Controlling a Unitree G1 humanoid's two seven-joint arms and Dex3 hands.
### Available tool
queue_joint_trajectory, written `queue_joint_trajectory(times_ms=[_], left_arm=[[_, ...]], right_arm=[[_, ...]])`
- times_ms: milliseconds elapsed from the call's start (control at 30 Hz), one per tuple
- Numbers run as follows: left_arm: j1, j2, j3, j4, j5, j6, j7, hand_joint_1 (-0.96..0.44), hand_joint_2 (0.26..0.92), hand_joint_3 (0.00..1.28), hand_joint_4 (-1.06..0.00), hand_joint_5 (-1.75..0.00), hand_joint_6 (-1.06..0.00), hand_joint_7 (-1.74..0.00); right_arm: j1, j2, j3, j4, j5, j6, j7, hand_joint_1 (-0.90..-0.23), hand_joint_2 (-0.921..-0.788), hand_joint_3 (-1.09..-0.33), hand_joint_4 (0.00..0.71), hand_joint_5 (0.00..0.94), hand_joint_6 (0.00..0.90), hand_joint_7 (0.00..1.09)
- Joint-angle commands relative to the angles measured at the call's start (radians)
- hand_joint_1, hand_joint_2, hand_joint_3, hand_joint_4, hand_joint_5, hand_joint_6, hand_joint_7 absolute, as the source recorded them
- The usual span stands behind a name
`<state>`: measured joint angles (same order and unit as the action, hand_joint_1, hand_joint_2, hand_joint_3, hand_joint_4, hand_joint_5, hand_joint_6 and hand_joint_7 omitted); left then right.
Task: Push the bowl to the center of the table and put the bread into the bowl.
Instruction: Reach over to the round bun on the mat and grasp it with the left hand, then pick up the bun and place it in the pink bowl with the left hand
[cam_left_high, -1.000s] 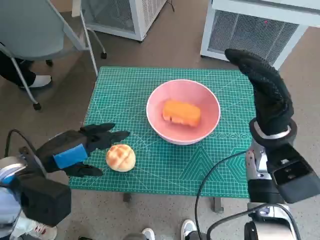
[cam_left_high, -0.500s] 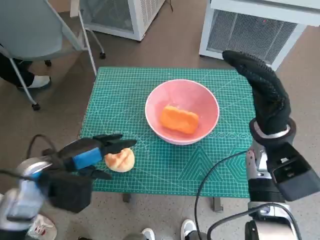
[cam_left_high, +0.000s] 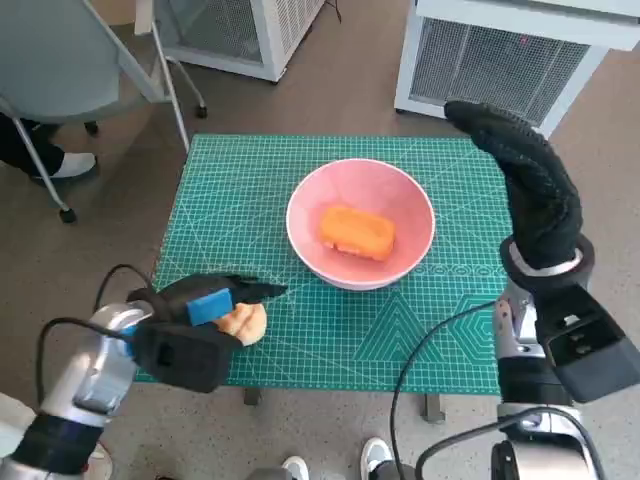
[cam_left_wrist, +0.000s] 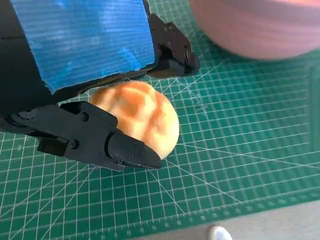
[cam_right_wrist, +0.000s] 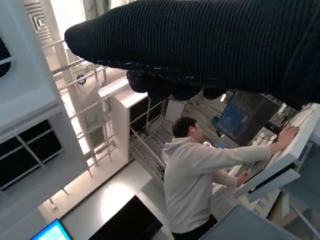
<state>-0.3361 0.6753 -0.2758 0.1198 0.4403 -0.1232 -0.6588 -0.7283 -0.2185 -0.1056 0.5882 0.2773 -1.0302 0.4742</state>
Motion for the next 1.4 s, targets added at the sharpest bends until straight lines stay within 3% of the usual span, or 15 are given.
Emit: queue_joint_trajectory(times_ms=[33,67,167,333,533,700,867,1133,1400], left_arm=[[-0.009,0.011,0.003,0.004,0.019,-0.001,0.018,0.08,0.92,0.13,-0.61,-1.08,-0.61,-0.69],[-0.009,0.015,0.007,-0.003,0.015,-0.001,0.015,0.05,0.92,0.13,-0.62,-1.15,-0.58,-0.88],[-0.011,0.036,0.038,-0.046,-0.015,-0.001,-0.003,0.02,0.92,0.13,-0.64,-1.2,-0.54,-1.14],[-0.017,0.061,0.101,-0.127,-0.078,0.021,-0.036,0.0,0.921,0.13,-0.65,-1.15,-0.54,-1.29],[-0.038,0.076,0.203,-0.243,-0.149,0.046,-0.029,0.0,0.921,0.12,-0.65,-1.16,-0.54,-1.3],[-0.097,0.06,0.287,-0.322,-0.174,0.042,0.04,0.0,0.921,0.12,-0.64,-1.22,-0.57,-1.22],[-0.175,0.025,0.312,-0.345,-0.18,0.028,0.116,0.0,0.92,0.09,-0.65,-1.23,-0.62,-1.15],[-0.363,-0.052,0.234,-0.263,-0.116,-0.041,0.222,0.0,0.921,0.07,-0.66,-1.18,-0.65,-1.15],[-0.522,-0.154,0.102,-0.069,-0.091,-0.128,0.219,0.0,0.92,0.06,-0.69,-1.11,-0.65,-1.19]], right_arm=[[0.016,-0.004,0.001,-0.004,-0.003,0.006,0.008,-0.57,-0.921,-0.727,0.273,0.001,0.206,0.28],[0.016,-0.004,0.001,-0.004,-0.005,0.005,0.007,-0.57,-0.921,-0.727,0.273,0.0,0.206,0.28],[0.016,-0.005,-0.002,-0.001,-0.012,0.002,0.002,-0.569,-0.921,-0.728,0.273,0.0,0.204,0.29],[0.017,-0.006,-0.004,-0.005,-0.021,0.0,-0.005,-0.571,-0.921,-0.729,0.272,0.0,0.203,0.29],[0.017,-0.007,-0.007,-0.008,-0.029,0.001,-0.013,-0.57,-0.921,-0.73,0.272,0.0,0.2,0.3],[0.015,-0.004,-0.005,-0.007,-0.03,0.0,-0.015,-0.571,-0.921,-0.73,0.272,0.0,0.197,0.31],[0.012,-0.003,-0.003,-0.003,-0.017,0.004,-0.008,-0.572,-0.921,-0.729,0.272,0.0,0.194,0.32],[0.004,-0.004,-0.003,0.011,-0.012,0.005,-0.004,-0.572,-0.921,-0.728,0.273,0.0,0.189,0.32],[0.003,-0.004,-0.004,0.01,-0.019,0.001,-0.009,-0.57,-0.921,-0.728,0.272,0.0,0.18,0.33]])
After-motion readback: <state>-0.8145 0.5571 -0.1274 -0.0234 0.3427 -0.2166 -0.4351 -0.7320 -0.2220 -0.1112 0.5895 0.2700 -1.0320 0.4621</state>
